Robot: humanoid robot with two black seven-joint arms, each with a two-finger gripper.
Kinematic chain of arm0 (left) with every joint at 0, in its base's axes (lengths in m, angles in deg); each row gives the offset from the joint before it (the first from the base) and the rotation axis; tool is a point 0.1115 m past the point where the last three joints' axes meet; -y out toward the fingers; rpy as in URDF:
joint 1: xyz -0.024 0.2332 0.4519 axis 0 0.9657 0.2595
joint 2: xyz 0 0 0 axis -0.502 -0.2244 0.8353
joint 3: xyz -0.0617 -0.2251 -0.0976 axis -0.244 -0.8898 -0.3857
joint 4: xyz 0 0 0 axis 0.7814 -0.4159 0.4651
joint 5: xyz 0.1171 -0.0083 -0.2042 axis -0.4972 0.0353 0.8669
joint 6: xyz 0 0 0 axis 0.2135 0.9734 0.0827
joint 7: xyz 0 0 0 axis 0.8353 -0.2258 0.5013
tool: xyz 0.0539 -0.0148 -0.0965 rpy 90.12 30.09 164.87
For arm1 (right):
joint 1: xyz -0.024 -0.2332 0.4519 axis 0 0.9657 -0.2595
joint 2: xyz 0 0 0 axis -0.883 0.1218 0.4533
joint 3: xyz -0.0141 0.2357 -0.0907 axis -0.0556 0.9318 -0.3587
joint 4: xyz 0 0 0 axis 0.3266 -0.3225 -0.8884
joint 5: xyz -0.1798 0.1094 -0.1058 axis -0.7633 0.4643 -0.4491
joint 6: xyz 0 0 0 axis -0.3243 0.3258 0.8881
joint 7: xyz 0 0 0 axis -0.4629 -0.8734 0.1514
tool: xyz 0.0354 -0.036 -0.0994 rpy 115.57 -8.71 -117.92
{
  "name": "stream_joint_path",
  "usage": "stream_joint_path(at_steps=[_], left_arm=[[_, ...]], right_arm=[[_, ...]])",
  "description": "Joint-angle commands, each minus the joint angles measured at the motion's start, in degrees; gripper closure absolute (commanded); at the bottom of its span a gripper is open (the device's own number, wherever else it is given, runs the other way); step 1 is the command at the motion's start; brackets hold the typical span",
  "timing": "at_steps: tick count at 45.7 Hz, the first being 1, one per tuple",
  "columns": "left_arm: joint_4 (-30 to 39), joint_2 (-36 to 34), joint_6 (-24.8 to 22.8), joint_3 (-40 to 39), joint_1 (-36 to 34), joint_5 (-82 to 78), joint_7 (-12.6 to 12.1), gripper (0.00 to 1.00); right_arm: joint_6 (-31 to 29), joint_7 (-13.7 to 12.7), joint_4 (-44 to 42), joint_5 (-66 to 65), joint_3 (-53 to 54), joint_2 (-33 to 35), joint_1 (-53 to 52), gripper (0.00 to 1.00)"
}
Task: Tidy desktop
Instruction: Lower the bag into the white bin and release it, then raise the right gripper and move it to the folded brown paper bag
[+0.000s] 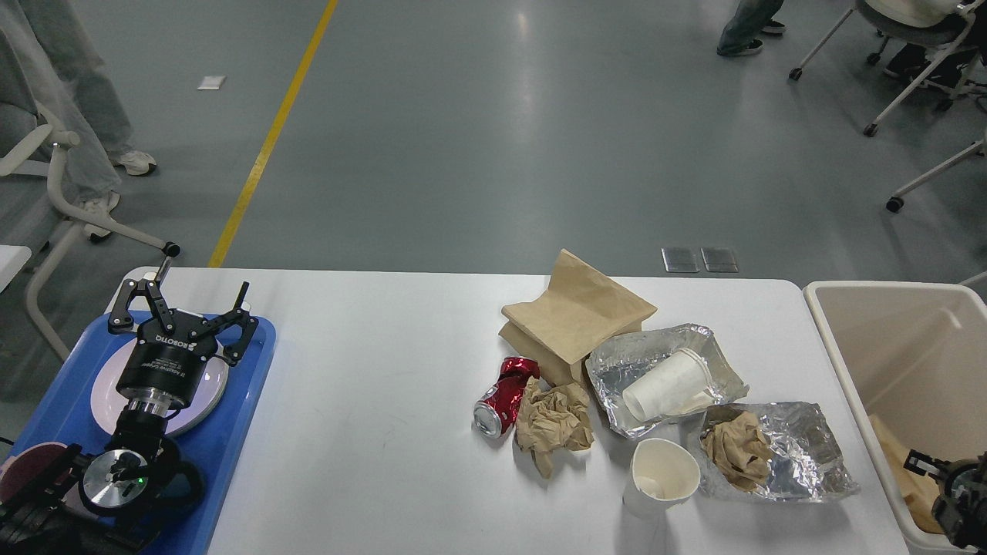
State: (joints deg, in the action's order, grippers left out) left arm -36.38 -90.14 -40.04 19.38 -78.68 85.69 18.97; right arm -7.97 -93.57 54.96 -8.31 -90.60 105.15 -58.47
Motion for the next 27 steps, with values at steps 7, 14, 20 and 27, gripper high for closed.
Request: stream_joint_path(at_steps=[7,14,20,27], left_arm=[[0.0,0.0,0.0,0.0,0.0,0.0,0.0,0.04],[0.0,0.0,0.0,0.0,0.0,0.0,0.0,0.04],[0.0,0.0,0.0,0.0,0.0,0.0,0.0,0.04],[0.0,0.0,0.0,0.0,0.0,0.0,0.0,0.04]], right_arm=[[-0.4,0.0,0.0,0.0,0.0,0.3,-0.6,0.0],[-0.8,-0.1,0.3,0.0,-0.4,0.5,-2.4,0.0],[-1.0,-0.2,0.8,-0.4,-0.5,0.6,-3.2,0.0],[-11.0,-0.6,6.3,-1.0,-0.8,4.7,-10.5,0.0]])
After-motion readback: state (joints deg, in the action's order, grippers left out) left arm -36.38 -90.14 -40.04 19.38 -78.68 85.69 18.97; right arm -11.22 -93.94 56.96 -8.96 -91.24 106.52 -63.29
